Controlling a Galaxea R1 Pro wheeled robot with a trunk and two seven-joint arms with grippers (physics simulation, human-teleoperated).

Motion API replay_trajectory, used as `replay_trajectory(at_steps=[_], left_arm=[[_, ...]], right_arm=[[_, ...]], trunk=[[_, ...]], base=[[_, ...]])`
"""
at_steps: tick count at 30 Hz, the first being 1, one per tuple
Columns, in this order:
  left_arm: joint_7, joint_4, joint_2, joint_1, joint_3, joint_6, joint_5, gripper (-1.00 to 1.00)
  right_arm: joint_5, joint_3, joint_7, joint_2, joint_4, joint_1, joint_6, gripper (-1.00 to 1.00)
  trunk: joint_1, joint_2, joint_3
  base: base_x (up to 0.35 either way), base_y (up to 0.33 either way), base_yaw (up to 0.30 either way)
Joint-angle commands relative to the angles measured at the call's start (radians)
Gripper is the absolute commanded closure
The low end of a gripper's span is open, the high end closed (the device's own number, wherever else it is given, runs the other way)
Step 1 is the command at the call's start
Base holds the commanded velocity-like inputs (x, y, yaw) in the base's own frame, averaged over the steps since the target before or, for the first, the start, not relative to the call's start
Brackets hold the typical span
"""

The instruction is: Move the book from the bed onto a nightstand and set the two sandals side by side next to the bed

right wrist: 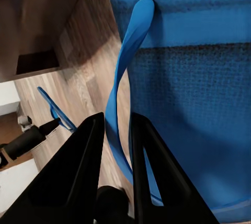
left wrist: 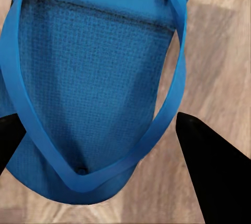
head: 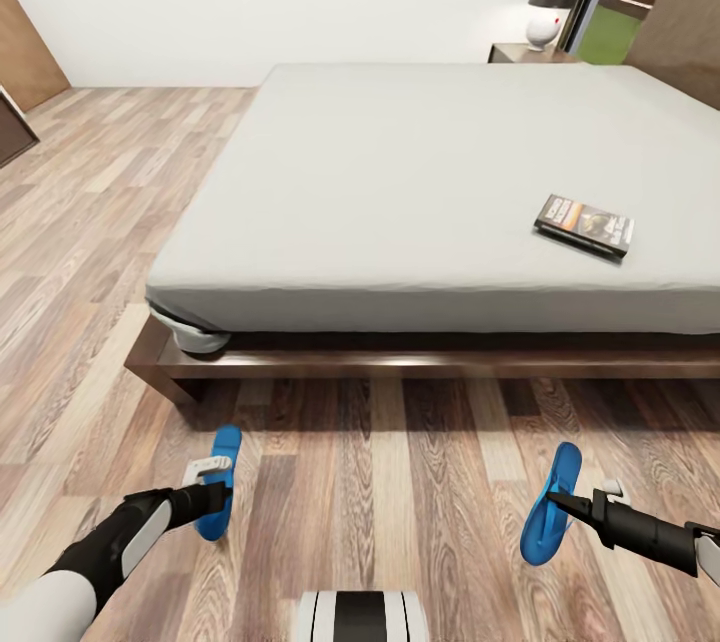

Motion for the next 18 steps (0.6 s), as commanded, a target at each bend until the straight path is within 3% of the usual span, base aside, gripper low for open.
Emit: replay_trajectory(at_steps=[1,6,18], left_arm=[[0.023,-0.004,0.0,-0.011,-0.005,0.013,0.005,1.0],[0.073,-0.009,-0.003,-0.036,-0.005,0.047,0.005,1.0],[0.082,-0.009,0.006,-0.096,-0.005,0.173,0.004,1.0]], right_arm=[[-0.011,0.005,0.003,-0.001,0.0,-0.001,0.009,1.0],[-0.011,0.005,0.003,-0.001,0.0,-0.001,0.009,1.0],[-0.011,0.005,0.003,-0.001,-0.001,-0.001,0.009,1.0]], trunk=[[0.0,-0.001,-0.005],[0.002,-0.002,-0.024],[0.008,-0.005,-0.07]], base=[[0.0,0.0,0.0],[0.0,0.0,0.0],[0.0,0.0,0.0]])
